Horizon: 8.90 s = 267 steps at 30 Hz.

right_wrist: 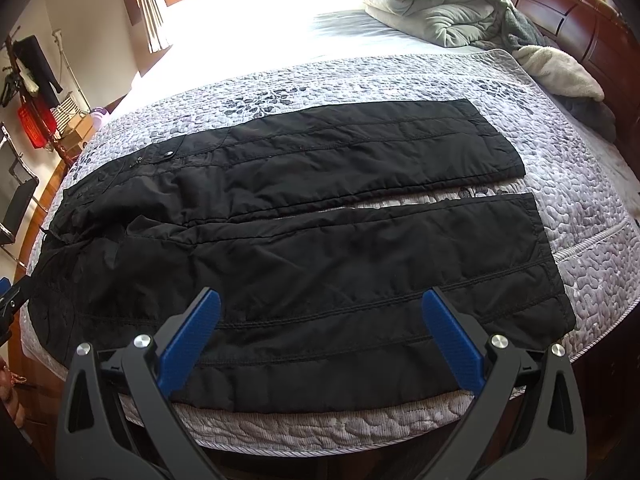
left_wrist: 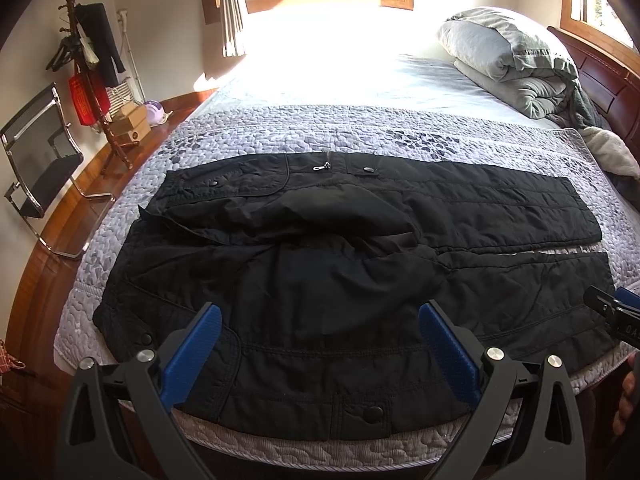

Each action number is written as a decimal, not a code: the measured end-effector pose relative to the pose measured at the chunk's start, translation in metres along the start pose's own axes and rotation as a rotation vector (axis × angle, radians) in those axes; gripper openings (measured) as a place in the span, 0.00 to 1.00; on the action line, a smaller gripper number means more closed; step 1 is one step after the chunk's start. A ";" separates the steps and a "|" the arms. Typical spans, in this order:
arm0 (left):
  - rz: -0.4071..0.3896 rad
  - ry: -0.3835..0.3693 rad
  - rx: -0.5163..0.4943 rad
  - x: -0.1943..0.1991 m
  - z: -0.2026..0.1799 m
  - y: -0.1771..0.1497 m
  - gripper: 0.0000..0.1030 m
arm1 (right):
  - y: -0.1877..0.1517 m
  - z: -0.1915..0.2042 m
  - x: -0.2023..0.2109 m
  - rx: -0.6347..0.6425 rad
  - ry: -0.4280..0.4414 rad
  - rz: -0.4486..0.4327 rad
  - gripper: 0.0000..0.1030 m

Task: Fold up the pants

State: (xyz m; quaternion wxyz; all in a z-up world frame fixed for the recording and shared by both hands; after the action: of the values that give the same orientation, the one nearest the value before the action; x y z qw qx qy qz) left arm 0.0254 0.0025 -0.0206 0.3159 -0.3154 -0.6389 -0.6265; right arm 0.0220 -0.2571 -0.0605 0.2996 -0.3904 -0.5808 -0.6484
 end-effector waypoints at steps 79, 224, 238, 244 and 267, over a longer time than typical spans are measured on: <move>0.644 -0.775 -0.772 -0.350 -0.175 0.221 0.97 | 0.271 -0.012 -0.244 0.871 0.800 0.314 0.07; 0.288 -0.296 -0.074 -0.075 -0.118 -0.069 0.96 | -0.131 -0.302 -0.020 -0.612 0.241 0.083 0.25; 0.227 -0.201 -0.004 -0.106 -0.169 -0.070 0.96 | -0.071 -0.304 -0.015 -0.403 0.028 0.075 0.07; 0.350 -0.305 0.109 -0.080 -0.163 -0.070 0.96 | -0.094 -0.305 -0.020 -0.432 0.028 0.087 0.24; 0.546 -0.306 0.669 -0.102 -0.106 -0.107 0.74 | -0.102 -0.277 -0.020 -0.416 0.116 0.084 0.35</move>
State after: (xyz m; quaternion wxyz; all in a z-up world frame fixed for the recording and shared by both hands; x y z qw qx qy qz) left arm 0.0020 -0.1063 -0.1645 0.4558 -0.4418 -0.7390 -0.2258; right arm -0.0971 -0.5174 -0.1362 0.2722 -0.4298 -0.3994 -0.7627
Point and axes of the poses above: each gripper's, at about its wrist camera, not at the fingertips, and x roughly against the way its jaws point, z to its left, y to its top, the point moved 1 cm from there along -x, roughly the way its jaws point, and after that the axes turned 6 degrees about x, right-handed, at the moved point
